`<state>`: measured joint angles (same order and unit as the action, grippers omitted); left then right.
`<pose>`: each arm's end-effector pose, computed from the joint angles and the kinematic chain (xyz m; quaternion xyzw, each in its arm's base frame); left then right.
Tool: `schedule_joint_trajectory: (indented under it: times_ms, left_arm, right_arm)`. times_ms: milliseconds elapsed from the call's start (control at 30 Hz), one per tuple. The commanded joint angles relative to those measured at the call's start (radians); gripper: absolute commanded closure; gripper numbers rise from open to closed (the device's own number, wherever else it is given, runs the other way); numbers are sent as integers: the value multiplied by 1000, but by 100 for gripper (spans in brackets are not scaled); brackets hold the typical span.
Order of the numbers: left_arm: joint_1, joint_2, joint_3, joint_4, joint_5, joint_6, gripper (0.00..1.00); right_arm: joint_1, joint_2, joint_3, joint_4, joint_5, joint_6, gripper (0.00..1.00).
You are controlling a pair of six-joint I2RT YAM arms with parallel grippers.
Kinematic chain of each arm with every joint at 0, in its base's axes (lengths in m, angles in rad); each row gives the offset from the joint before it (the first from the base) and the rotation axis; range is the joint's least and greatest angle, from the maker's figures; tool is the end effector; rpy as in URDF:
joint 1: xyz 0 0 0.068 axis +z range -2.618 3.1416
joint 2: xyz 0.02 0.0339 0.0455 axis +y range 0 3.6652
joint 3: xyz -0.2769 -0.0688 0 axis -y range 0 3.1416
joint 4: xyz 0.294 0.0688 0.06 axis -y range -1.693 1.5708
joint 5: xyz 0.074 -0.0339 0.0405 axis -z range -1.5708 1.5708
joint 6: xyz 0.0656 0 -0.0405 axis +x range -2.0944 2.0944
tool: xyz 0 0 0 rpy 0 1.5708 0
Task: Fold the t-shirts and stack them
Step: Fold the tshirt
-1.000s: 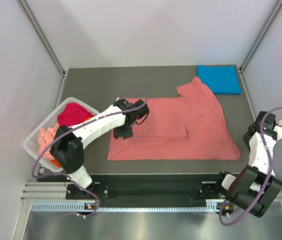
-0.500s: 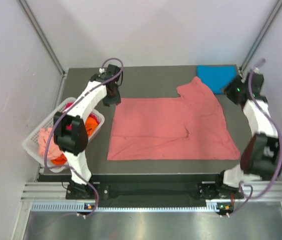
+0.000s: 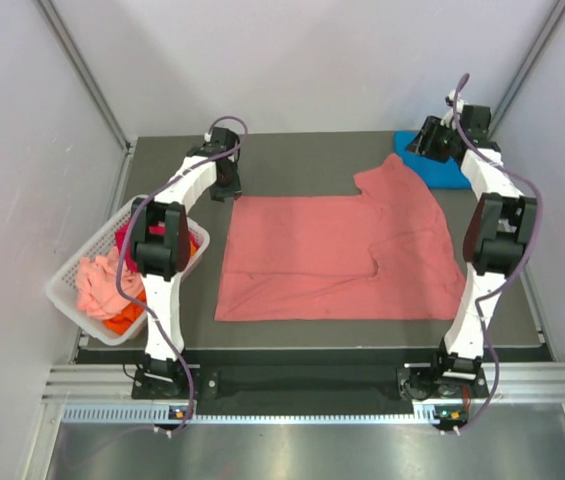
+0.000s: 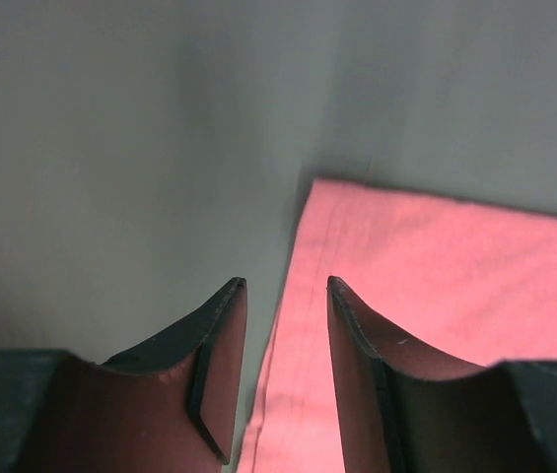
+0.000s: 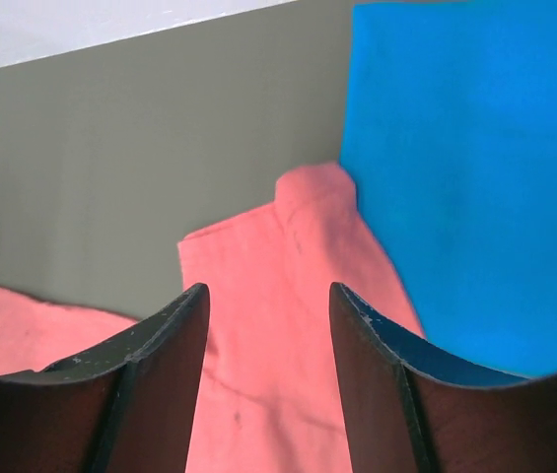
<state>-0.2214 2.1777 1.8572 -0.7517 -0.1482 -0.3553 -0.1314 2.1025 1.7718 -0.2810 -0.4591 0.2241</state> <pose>0.5312 -0.1096 0.1833 -0.0829 0.9630 -0.0012 0.2563 0.5656 -0.0454 0.2372 0.0494 0.8689 0.2225 0.4394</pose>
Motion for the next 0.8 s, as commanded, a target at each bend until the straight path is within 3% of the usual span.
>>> schedule_joint_trajectory:
  times_ms: [0,300,767]
  left_arm:
    - [8,31,46,113,22,41,57]
    - [10,166,140,127,33,75,58]
    - [10,211,145,169,18,119,64]
  right_arm:
    - [6,77,139,-21,-55,-75,48]
    - [39,206,242,12,20,-89,52]
    - [96,338,354,5,171,-118,55]
